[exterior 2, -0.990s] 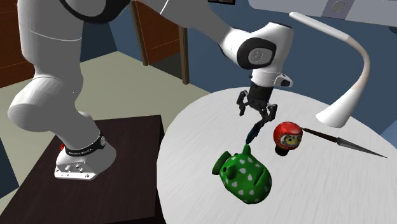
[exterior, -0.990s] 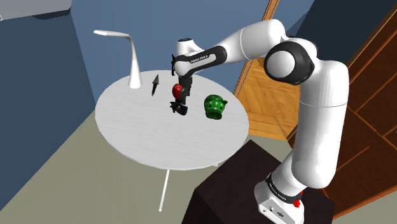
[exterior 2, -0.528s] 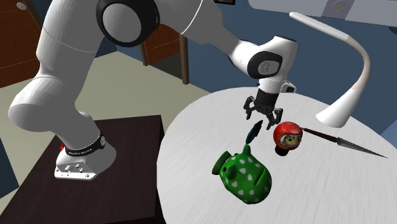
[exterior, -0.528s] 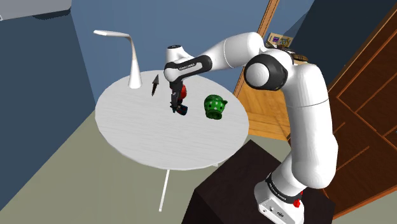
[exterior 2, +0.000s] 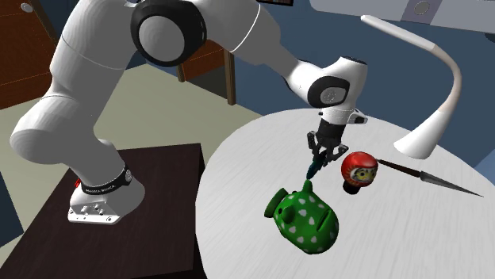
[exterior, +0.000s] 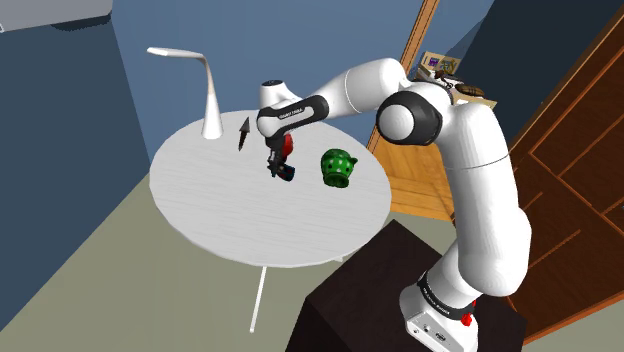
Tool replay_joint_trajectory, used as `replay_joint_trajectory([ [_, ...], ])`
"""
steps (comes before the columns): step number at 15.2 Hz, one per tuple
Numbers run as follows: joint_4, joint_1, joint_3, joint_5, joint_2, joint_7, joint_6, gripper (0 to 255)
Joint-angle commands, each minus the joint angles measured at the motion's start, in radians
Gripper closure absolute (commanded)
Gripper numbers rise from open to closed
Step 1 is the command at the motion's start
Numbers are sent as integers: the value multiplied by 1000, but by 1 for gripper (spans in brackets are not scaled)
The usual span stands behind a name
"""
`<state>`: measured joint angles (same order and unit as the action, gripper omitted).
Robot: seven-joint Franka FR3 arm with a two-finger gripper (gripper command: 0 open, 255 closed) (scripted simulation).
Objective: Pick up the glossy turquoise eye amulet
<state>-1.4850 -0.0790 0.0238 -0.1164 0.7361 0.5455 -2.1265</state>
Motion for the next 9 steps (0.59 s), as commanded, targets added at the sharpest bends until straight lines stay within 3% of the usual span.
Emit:
replay_joint_trajectory([
  [1,-3,2,1,0,4,1,-2,255],
  [9,-11,-1,1,0,-13,-2,7,255],
])
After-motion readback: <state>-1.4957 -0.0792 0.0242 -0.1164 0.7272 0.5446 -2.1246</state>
